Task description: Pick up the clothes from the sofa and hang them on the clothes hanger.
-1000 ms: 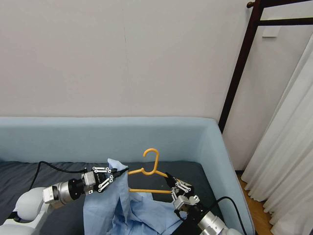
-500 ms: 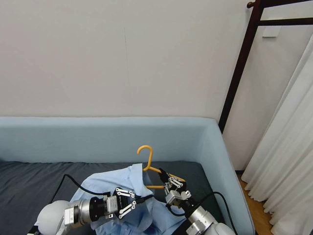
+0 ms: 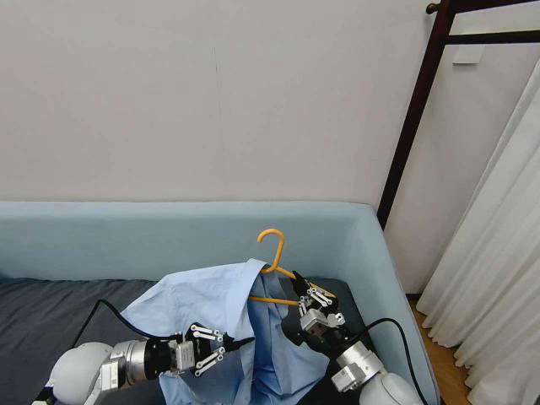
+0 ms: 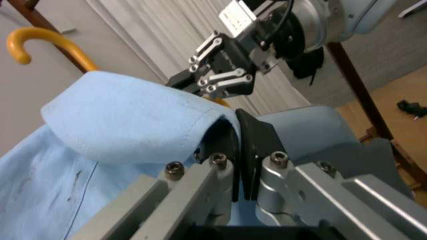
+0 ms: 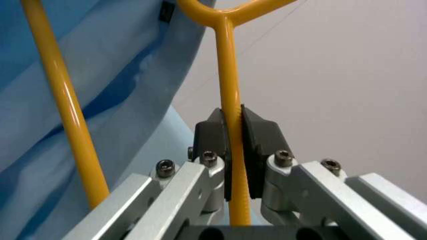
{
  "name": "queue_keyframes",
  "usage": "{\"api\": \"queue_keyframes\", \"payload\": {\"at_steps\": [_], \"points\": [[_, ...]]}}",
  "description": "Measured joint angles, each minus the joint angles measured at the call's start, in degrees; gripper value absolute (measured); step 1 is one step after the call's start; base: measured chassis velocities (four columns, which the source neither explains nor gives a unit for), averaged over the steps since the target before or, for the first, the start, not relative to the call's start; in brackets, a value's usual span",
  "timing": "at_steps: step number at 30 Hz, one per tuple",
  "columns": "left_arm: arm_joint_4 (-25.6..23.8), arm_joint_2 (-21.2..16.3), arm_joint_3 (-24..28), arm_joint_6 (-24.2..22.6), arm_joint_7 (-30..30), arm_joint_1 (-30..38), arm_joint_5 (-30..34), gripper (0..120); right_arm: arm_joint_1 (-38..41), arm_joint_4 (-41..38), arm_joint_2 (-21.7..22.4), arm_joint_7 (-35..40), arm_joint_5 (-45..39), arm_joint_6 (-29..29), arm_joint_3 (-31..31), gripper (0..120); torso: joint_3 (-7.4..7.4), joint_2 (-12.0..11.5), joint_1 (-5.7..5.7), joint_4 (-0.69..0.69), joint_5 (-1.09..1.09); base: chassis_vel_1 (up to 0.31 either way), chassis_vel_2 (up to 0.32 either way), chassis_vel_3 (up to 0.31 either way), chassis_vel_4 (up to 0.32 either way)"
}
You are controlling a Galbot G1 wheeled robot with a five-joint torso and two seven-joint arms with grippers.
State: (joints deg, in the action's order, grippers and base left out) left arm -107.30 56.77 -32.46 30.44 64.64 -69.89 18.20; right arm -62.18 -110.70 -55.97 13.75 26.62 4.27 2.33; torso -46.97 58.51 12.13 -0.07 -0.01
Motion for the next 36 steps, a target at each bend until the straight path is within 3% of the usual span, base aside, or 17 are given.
{"api": "queue_keyframes", "payload": {"at_steps": [3, 9, 13, 17, 19, 23, 24, 28, 36], "points": [[0.8, -0.6, -0.5, 0.8, -1.4, 0.3, -0.1, 5, -0.9, -0.6, 0.1, 0.5, 0.6, 0.0, -0.3, 5, 0.00, 0.0, 0.00, 0.00, 0.00, 0.000, 0.000, 0.000, 0.000], [1.5, -2.1, -1.9, 4.3, -6.0, -3.8, 0.8, 29, -1.0, -0.8, -0.7, 1.6, 1.0, 0.7, -1.0, 5, 0.00, 0.0, 0.00, 0.01, -0.02, 0.000, 0.000, 0.000, 0.000], [0.6, -5.1, -4.2, 6.3, -7.2, -6.9, 4.4, 40, -0.9, -0.6, -1.1, 1.7, 1.2, 1.2, -1.4, 5, 0.00, 0.0, 0.00, 0.02, -0.02, 0.000, 0.000, 0.000, 0.000], [-2.1, -10.5, -9.1, 6.7, -8.1, -9.9, 12.7, 58, -0.7, 0.2, -1.8, 1.8, 2.1, 1.6, -1.5, 5, 0.00, 0.0, 0.00, 0.02, 0.01, 0.000, 0.000, 0.000, 0.000], [-2.4, -11.8, -9.8, 6.5, -8.1, -10.0, 14.5, 60, -0.6, 0.4, -2.0, 1.9, 2.3, 1.7, -1.5, 5, 0.00, 0.0, 0.00, 0.03, -0.01, 0.000, 0.000, 0.000, 0.000], [-2.9, -20.1, -9.7, 1.1, -10.0, -7.2, 22.5, 80, -0.1, 1.4, -2.9, 1.9, 4.5, 2.4, -1.3, 5, 0.00, 0.0, 0.00, 0.01, -0.01, 0.000, 0.000, 0.000, 0.000], [-2.9, -20.1, -9.7, 1.1, -10.0, -7.2, 22.5, 80, -0.1, 1.4, -2.9, 1.9, 4.5, 2.4, -1.3, 5, 0.00, 0.0, 0.00, 0.01, -0.01, 0.000, 0.000, 0.000, 0.000], [0.2, -28.8, -6.5, -6.5, -12.3, -3.6, 27.4, 97, 0.5, 1.9, -3.8, 2.0, 7.0, 3.0, -0.3, 5, 0.00, 0.0, 0.00, -0.02, -0.01, 0.000, 0.000, 0.000, 0.000], [5.4, -35.5, -5.4, -13.4, -8.7, -1.8, 28.8, 100, 3.2, 2.8, -5.0, 2.1, 10.9, 4.2, 3.4, 5, 0.00, 0.0, 0.00, 0.02, -0.01, 0.000, 0.000, 0.000, 0.000]]}}
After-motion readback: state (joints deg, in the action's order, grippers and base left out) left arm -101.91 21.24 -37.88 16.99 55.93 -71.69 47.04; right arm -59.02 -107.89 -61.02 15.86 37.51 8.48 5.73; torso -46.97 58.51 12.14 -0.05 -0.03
